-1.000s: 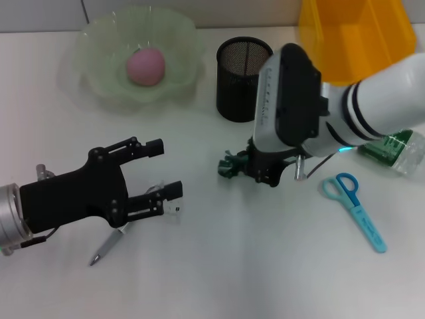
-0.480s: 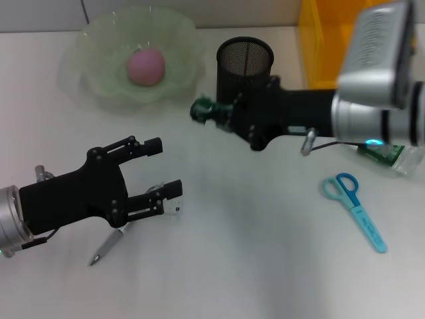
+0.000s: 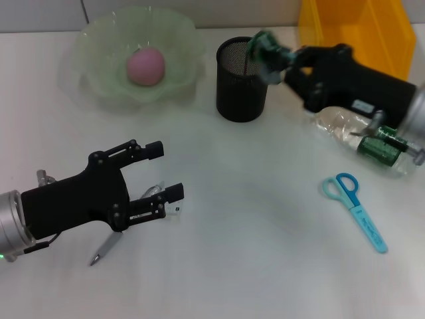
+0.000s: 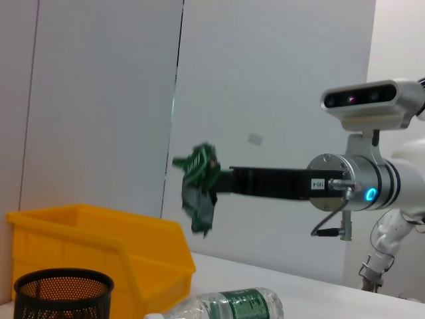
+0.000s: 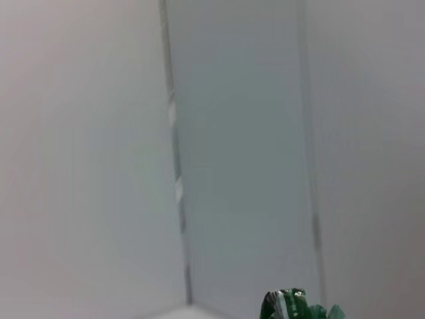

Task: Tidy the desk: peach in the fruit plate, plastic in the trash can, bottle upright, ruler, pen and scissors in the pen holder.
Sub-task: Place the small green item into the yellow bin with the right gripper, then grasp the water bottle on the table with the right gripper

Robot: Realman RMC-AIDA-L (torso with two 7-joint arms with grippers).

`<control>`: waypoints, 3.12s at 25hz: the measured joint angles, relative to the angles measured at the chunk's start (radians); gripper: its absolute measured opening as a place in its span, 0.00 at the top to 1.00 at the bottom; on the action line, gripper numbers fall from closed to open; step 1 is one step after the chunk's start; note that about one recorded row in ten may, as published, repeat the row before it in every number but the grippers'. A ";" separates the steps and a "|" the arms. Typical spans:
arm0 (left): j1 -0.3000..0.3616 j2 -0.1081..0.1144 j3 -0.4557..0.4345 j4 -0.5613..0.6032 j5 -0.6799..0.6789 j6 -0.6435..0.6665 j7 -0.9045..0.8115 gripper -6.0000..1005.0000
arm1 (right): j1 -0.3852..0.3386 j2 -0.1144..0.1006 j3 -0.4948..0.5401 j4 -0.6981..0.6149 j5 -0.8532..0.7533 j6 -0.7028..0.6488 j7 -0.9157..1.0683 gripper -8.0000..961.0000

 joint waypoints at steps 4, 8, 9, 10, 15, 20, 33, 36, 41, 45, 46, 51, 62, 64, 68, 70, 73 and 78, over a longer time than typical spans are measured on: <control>-0.003 -0.002 0.000 -0.015 -0.002 0.000 0.012 0.22 | 0.006 -0.001 0.077 0.140 0.136 -0.070 -0.125 0.94; -0.001 -0.003 0.000 -0.015 -0.003 0.001 0.012 0.22 | -0.001 -0.001 0.160 0.187 0.161 -0.079 -0.163 0.94; -0.001 -0.003 0.000 -0.015 -0.003 0.001 0.012 0.22 | -0.003 0.000 0.186 0.196 0.162 -0.077 -0.164 0.94; 0.001 -0.003 0.000 -0.018 -0.003 0.002 0.012 0.22 | -0.003 0.000 0.213 0.208 0.162 -0.075 -0.165 0.94; 0.002 -0.004 0.000 -0.025 -0.003 0.003 0.012 0.22 | 0.022 -0.004 0.373 0.284 0.160 -0.066 -0.227 0.94; 0.002 -0.009 0.000 -0.025 -0.003 0.005 0.012 0.22 | 0.045 -0.006 0.465 0.309 0.155 -0.010 -0.272 0.94; -0.005 -0.013 -0.002 -0.025 -0.004 0.008 0.012 0.22 | 0.160 -0.007 0.468 0.380 0.084 0.111 -0.282 0.94; -0.005 -0.013 -0.001 -0.025 -0.004 0.007 0.012 0.22 | 0.182 -0.007 0.468 0.390 0.059 0.141 -0.282 0.92; -0.003 -0.013 -0.002 -0.025 -0.005 0.007 0.012 0.22 | 0.199 -0.005 0.470 0.397 0.043 0.175 -0.282 0.87; -0.006 -0.013 -0.001 -0.025 -0.004 0.007 0.012 0.22 | 0.202 -0.003 0.474 0.397 0.045 0.181 -0.279 0.81; -0.007 -0.013 -0.001 -0.025 -0.003 0.006 0.012 0.22 | 0.203 -0.003 0.474 0.397 0.045 0.181 -0.279 0.77; -0.007 -0.013 -0.001 -0.025 -0.004 0.003 0.012 0.22 | 0.201 -0.002 0.470 0.400 0.045 0.180 -0.277 0.60; -0.006 -0.013 -0.007 -0.025 -0.003 0.002 0.012 0.22 | 0.133 0.001 0.480 0.457 0.052 -0.117 -0.244 0.48; -0.006 -0.013 -0.013 -0.025 -0.002 0.001 0.012 0.22 | 0.114 0.001 0.480 0.485 0.061 -0.212 -0.244 0.48; -0.006 -0.013 -0.017 -0.025 0.000 0.001 0.012 0.22 | 0.085 -0.002 0.480 0.545 0.065 -0.386 -0.244 0.48; -0.007 -0.013 -0.017 -0.025 0.000 0.001 0.012 0.22 | 0.068 -0.002 0.477 0.553 0.065 -0.440 -0.244 0.48; -0.010 -0.013 -0.017 -0.024 0.000 0.001 0.012 0.22 | 0.047 -0.002 0.470 0.567 0.056 -0.488 -0.277 0.48; -0.013 -0.014 -0.017 -0.025 0.002 0.001 0.012 0.22 | 0.039 -0.002 0.466 0.636 0.008 -0.549 -0.412 0.48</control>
